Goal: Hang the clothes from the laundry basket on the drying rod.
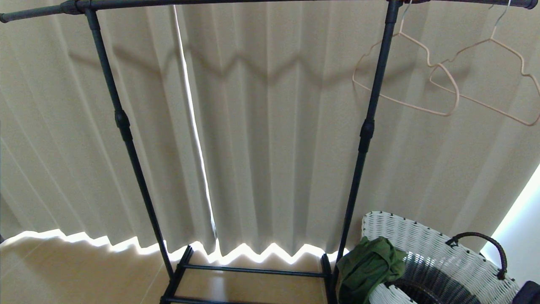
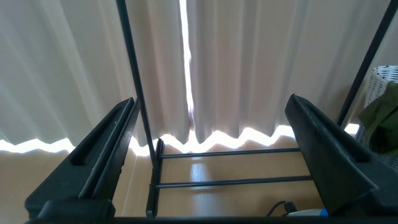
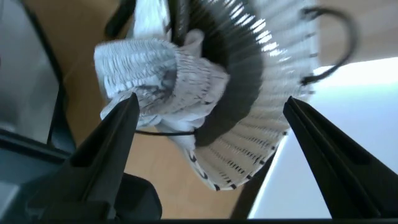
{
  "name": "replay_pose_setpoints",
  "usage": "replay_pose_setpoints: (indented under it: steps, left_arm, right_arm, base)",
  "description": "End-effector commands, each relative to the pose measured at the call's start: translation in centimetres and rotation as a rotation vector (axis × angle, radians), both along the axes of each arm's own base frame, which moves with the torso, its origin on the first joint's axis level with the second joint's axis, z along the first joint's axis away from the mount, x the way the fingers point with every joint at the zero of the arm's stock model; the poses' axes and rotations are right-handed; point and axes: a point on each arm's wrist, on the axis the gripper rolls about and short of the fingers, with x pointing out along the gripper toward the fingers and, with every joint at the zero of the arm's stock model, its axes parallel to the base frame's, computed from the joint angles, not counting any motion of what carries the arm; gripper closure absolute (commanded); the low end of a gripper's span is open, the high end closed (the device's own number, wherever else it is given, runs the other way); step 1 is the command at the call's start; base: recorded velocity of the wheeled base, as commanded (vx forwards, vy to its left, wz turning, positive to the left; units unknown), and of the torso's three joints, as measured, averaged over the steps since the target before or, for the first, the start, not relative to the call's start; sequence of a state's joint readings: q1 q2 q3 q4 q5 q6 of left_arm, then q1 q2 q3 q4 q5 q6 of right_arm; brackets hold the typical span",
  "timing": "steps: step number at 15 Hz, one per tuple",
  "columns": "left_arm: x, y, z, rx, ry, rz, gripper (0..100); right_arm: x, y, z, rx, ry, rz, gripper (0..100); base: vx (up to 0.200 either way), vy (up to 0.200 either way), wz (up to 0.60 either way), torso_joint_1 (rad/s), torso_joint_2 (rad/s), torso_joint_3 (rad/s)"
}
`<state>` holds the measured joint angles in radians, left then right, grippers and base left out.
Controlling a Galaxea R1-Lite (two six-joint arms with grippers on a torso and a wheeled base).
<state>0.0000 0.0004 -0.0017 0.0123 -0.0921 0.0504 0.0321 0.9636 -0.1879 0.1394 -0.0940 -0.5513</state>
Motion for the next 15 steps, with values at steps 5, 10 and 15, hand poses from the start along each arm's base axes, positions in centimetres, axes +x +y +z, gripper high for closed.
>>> replay_pose_setpoints:
  steps: [5, 10, 15]
  left_arm:
    - [0.0, 0.0, 0.0, -0.001, 0.000, 0.002, 0]
    - [0.0, 0.0, 0.0, -0.001, 0.000, 0.003, 0]
    - [0.0, 0.0, 0.0, -0.006, 0.000, 0.003, 0]
  right_arm:
    - [4.6, -0.2, -2.9, -0.017, 0.241, -0.019, 0]
    - [6.1, -1.0, -3.8, -0.029, 0.265, -0.090, 100]
    - [5.8, -1.2, -3.4, -0.036, 0.214, -0.115, 100]
  base:
    - [0.000, 0.000, 0.00, 0.000, 0.00, 0.000]
    - [0.000, 0.000, 0.00, 0.000, 0.00, 0.000]
    - [0.000, 0.000, 0.00, 0.000, 0.00, 0.000]
